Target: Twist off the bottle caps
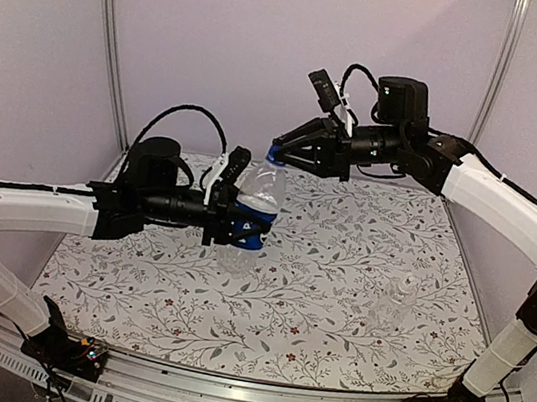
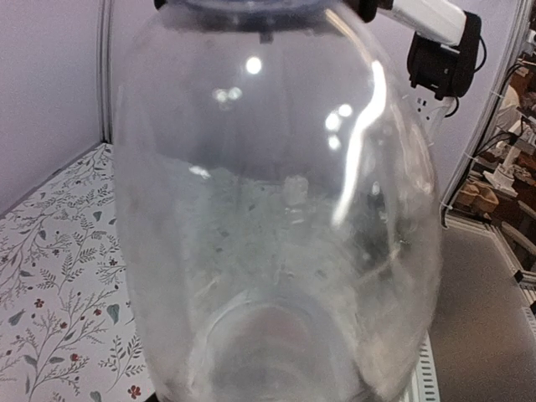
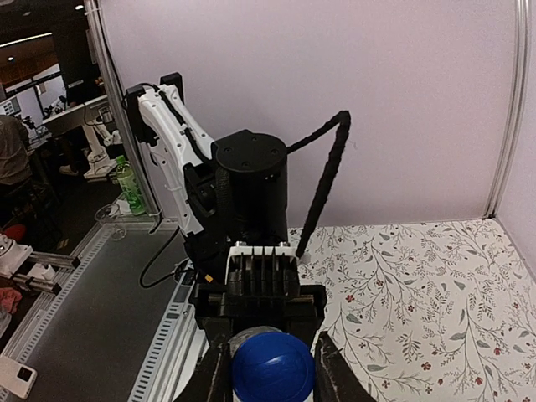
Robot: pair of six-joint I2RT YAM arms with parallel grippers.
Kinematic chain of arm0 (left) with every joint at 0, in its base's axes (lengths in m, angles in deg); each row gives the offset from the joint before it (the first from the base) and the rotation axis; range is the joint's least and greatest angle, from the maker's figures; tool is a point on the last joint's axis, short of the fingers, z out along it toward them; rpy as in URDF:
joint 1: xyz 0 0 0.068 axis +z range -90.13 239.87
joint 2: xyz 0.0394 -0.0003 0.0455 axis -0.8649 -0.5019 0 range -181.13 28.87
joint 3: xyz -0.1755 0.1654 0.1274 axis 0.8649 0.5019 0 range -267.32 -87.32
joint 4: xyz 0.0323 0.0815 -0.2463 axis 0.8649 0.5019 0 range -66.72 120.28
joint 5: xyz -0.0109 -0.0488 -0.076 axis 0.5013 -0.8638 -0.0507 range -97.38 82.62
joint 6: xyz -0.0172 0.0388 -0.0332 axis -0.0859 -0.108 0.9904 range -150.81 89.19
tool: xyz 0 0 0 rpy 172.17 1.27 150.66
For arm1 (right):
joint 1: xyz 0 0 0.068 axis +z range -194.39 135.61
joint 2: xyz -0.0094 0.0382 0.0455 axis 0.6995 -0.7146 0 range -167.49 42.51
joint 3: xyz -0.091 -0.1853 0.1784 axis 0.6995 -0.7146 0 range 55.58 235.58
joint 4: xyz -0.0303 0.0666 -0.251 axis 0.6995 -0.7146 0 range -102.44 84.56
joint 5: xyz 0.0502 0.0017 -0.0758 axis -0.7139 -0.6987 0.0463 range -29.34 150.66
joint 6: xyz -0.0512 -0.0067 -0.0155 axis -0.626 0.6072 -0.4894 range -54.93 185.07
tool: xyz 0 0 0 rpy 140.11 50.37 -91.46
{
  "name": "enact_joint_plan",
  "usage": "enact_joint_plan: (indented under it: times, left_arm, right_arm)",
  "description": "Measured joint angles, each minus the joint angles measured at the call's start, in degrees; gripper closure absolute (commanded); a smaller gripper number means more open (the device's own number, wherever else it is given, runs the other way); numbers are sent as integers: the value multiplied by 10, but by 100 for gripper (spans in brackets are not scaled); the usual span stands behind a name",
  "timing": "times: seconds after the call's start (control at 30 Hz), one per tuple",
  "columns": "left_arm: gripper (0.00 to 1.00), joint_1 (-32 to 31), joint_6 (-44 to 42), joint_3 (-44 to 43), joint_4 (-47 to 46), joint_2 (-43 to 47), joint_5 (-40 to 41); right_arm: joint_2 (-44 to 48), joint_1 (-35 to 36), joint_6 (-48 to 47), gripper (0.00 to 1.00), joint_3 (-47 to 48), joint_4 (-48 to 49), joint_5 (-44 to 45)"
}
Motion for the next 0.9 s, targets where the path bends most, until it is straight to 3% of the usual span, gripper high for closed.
enact_joint_plan:
  times: [0.17, 0.4, 0.57, 0.77, 0.9]
  left_arm:
    - [64, 0, 5, 1, -8, -5, -33]
    - [65, 0, 7, 2, -5, -5, -19]
    - [65, 0, 7, 2, -1, -5, 8]
    - [65, 0, 10, 1, 0, -5, 49]
    - [65, -1, 14, 1, 1, -5, 79]
  right_arm:
    - [0, -4, -25, 97, 0, -9, -36]
    - [0, -5, -23, 77, 0, -12, -24]
    - [0, -5, -12, 56, 0, -14, 3]
    - [-2, -5, 10, 15, 0, -24, 57]
    - [-1, -5, 27, 2, -6, -22, 90]
